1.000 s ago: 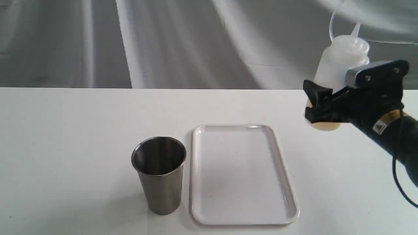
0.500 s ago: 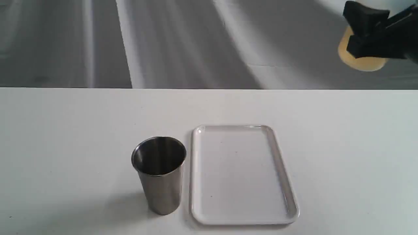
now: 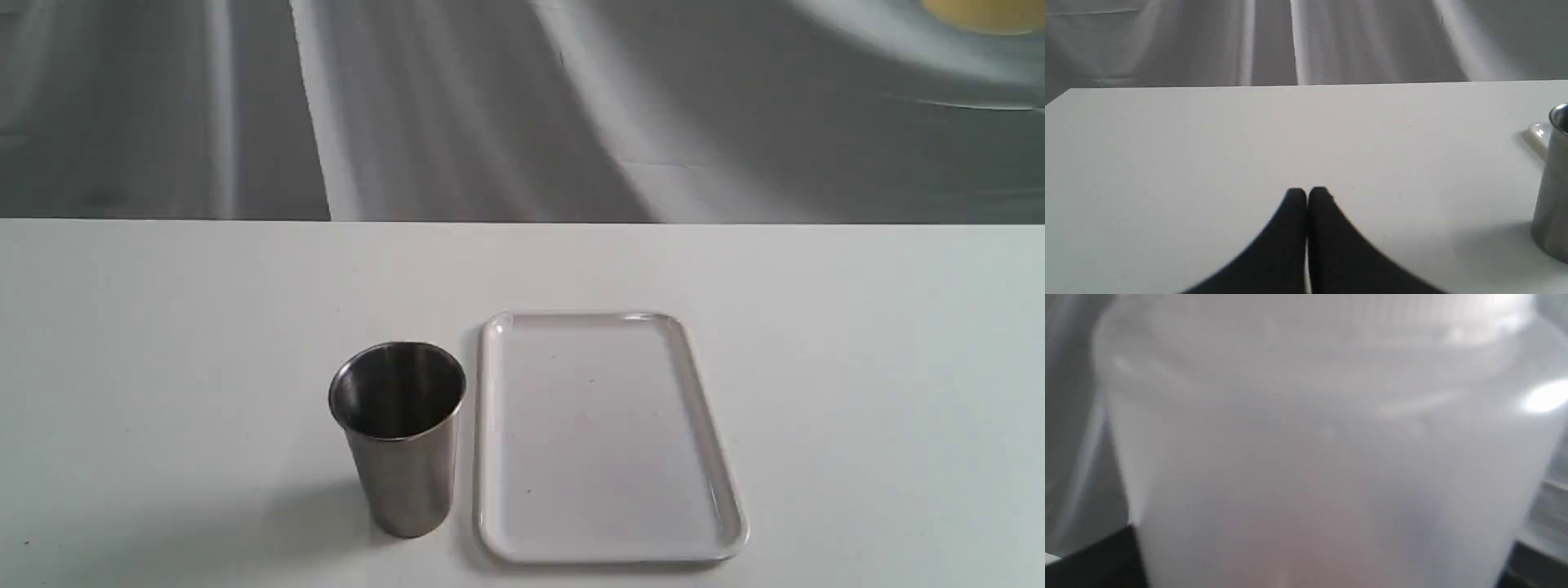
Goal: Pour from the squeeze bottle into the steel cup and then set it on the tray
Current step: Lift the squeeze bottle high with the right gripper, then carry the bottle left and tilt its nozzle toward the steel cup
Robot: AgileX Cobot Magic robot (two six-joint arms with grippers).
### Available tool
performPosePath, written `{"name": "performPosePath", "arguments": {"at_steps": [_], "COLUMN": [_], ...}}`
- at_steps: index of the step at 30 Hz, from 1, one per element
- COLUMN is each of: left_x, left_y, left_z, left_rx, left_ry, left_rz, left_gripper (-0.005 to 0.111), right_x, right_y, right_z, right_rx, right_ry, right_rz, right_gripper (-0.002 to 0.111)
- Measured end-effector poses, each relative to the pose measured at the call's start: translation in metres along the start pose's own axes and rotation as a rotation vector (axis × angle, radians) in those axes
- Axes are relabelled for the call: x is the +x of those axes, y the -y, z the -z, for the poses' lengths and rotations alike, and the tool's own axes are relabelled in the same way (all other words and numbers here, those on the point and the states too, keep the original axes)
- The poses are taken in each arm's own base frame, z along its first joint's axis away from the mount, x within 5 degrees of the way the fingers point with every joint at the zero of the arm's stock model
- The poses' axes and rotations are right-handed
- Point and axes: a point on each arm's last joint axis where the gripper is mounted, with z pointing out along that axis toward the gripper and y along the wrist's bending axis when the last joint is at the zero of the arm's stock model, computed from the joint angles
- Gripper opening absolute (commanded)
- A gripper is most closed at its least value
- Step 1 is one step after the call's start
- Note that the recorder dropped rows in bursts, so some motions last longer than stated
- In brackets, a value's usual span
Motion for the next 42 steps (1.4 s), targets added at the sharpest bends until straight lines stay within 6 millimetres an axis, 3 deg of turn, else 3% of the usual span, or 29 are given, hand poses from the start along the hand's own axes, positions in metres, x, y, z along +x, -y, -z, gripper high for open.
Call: {"name": "performPosePath", "arguments": {"at_steps": [8, 12, 22, 33, 37, 42], "left_x": [0.0, 0.0, 0.0, 0.0, 0.0, 0.0], "left_y": [0.0, 0.0, 0.0, 0.0, 0.0, 0.0], "left_z": [0.0, 0.0, 0.0, 0.0, 0.0, 0.0], "left_rx": [0.0, 0.0, 0.0, 0.0, 0.0, 0.0], "left_ry": [0.0, 0.0, 0.0, 0.0, 0.0, 0.0], "left_rz": [0.0, 0.0, 0.0, 0.0, 0.0, 0.0], "left_gripper": [0.0, 0.0, 0.0, 0.0, 0.0, 0.0], "right_x": [-0.001, 0.009, 0.055, 0.108, 0.126, 0.144], "right_y": [-0.02, -0.037, -0.096, -0.159, -0.173, -0.176], "right_z": [0.0, -0.01, -0.042, -0.056, -0.051, -0.044], "right_rx": [0.104, 0.121, 0.104, 0.015, -0.046, -0.106], "right_ry": [-0.064, -0.119, -0.309, -0.457, -0.489, -0.504], "right_rz": [0.014, 0.05, 0.233, 0.43, 0.486, 0.555], "right_gripper": [0.0, 0.0, 0.0, 0.0, 0.0, 0.0]}}
